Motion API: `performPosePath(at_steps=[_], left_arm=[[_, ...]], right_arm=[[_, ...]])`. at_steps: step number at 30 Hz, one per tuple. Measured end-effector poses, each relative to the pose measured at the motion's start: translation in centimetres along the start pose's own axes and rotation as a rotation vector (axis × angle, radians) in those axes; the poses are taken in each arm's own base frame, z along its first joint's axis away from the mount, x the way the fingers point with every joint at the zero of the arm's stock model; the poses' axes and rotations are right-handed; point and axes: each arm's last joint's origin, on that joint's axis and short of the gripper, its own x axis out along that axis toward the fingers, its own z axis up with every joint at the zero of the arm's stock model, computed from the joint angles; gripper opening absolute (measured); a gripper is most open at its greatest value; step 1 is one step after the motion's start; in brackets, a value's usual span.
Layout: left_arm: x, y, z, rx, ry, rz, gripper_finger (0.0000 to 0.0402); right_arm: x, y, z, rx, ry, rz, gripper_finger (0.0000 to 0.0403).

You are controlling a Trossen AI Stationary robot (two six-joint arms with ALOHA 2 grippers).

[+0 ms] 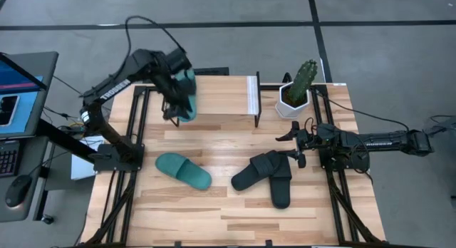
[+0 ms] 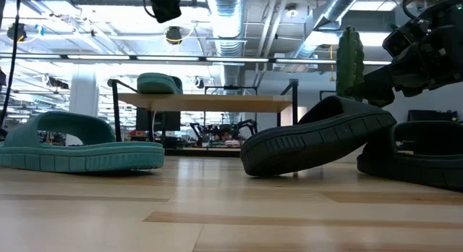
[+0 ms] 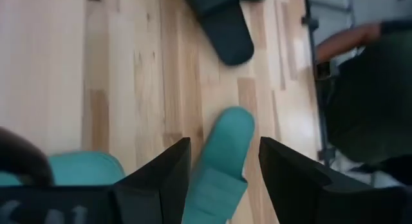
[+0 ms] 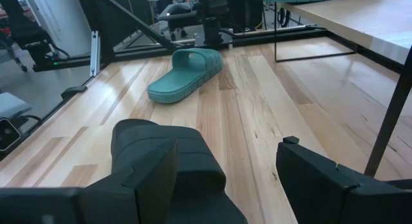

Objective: Pick and place slides into the shelf
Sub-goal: Put the light blue slide on the shelf

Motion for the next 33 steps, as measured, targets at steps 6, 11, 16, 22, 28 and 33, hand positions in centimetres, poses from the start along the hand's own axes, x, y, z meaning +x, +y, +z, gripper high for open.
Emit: performPosePath(at_steps=[6,11,16,22,28,33], left_arm=[[0.6,-3.0,-2.2,0.046,0.1,0.123,0.0171],[-0.5,-4.5,-5.6,0.033,0.046,0.243,0.0171],[-0.2,-5.0,-9.5,-0.038,-0.079,0.368,0.0171],[2.1,-4.5,-13.4,-0.376,-0.28,0.457,0.0171],[6.6,-4.0,-16.5,-0.572,-0.43,0.39,0.0171],[10.4,-4.8,-17.1,-0.583,-0.571,0.158,0.0171]], right_arm=[[0.0,0.0,0.0,0.0,0.0,0.0,0.0249],[0.0,0.0,0.0,0.0,0.0,0.0,0.0249],[0.0,0.0,0.0,0.0,0.001,0.0,0.0249],[0.0,0.0,0.0,0.0,0.001,0.0,0.0249],[0.0,0.0,0.0,0.0,0.0,0.0,0.0249],[0.0,0.0,0.0,0.0,0.0,0.0,0.0249]])
